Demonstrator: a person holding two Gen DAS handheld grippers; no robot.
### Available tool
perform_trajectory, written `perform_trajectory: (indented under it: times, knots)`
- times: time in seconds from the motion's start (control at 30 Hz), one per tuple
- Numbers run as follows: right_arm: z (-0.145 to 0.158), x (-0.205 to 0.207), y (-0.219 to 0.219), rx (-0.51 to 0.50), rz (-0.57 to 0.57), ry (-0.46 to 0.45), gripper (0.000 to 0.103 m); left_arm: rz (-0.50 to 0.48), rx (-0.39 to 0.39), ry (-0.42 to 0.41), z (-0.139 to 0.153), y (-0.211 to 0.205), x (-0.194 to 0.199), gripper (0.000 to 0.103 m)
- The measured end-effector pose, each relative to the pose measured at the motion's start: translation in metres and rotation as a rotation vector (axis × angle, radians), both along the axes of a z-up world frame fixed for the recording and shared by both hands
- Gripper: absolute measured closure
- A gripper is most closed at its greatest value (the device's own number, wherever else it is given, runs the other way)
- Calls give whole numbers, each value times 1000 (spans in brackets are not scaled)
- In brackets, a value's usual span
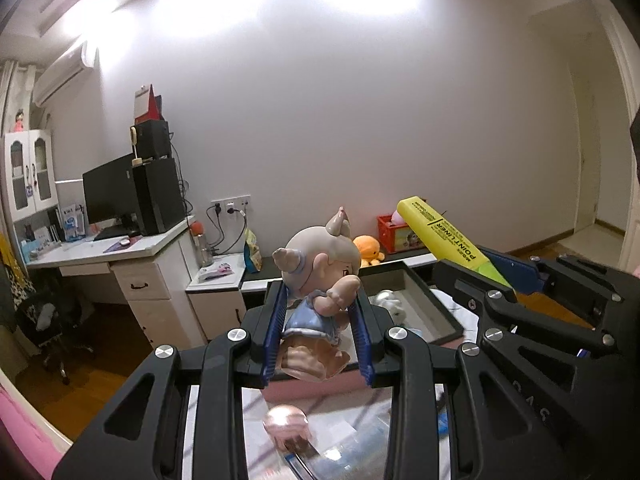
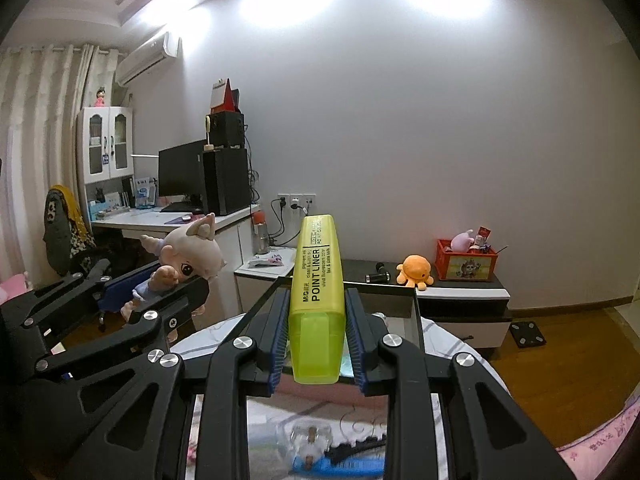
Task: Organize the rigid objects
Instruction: 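Carry the pig doll and highlighter into the pink box and open both grippers, then lift both tools back from the box toward the table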
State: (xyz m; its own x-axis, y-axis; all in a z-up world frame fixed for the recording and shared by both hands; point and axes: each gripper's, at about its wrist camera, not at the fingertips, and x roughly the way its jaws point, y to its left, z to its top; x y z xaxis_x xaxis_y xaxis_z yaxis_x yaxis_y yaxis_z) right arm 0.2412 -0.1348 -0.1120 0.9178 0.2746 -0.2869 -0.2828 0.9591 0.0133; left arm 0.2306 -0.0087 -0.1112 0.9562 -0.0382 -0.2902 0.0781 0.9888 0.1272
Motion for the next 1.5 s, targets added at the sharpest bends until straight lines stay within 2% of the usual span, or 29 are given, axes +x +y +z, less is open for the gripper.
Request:
perform_trajectory:
  times: [0.1, 0.27, 0.43, 0.6, 0.67, 0.77, 0.87, 0.9, 0.97, 1.03, 1.07, 1.1, 1.17, 1.27, 1.4, 1.5]
  knots:
    - [-3, 25, 2, -5, 3, 22, 75, -5, 9, 32, -4, 3, 32, 72]
    - [-17, 78, 5, -23, 4, 93, 75, -17, 12, 131, -25, 6, 92, 72]
    - [-56, 134, 11, -35, -3, 240, 75, -5, 7, 295, -67, 14, 153, 72]
    - [-96, 166, 14, -21, 40, 382, 75, 35, 14, 392, -104, 21, 180, 71]
    - [-107, 172, 17, -30, 52, 415, 75, 61, 51, 380, -109, 22, 182, 71]
    - [-116, 176, 20, -36, 54, 445, 75, 52, 19, 382, -109, 25, 184, 69]
    - [-117, 176, 17, -24, 36, 448, 75, 49, 34, 384, -108, 23, 183, 66]
    - [-116, 176, 17, -19, 36, 449, 75, 50, 33, 384, -107, 24, 183, 63]
    - [-113, 172, 14, -15, 27, 448, 74, 70, 20, 368, -102, 28, 179, 41]
    - [-107, 167, 8, 2, 13, 437, 68, 95, 17, 331, -95, 34, 176, 25]
    - [-103, 167, 6, 10, 3, 430, 57, 105, 8, 311, -90, 37, 171, 20]
    - [-99, 163, 1, 20, -9, 420, 42, 104, -17, 293, -84, 41, 165, 18]
    - [-89, 154, -9, 50, -21, 397, 23, 85, -77, 278, -74, 48, 155, 9]
    - [-69, 137, -15, 81, -15, 356, 22, 71, -120, 237, -57, 54, 132, 7]
    - [-44, 100, -17, 81, -13, 279, 19, 72, -111, 173, -40, 53, 92, 1]
    - [-31, 70, -16, 66, -1, 234, 19, 68, -101, 129, -33, 52, 56, 0]
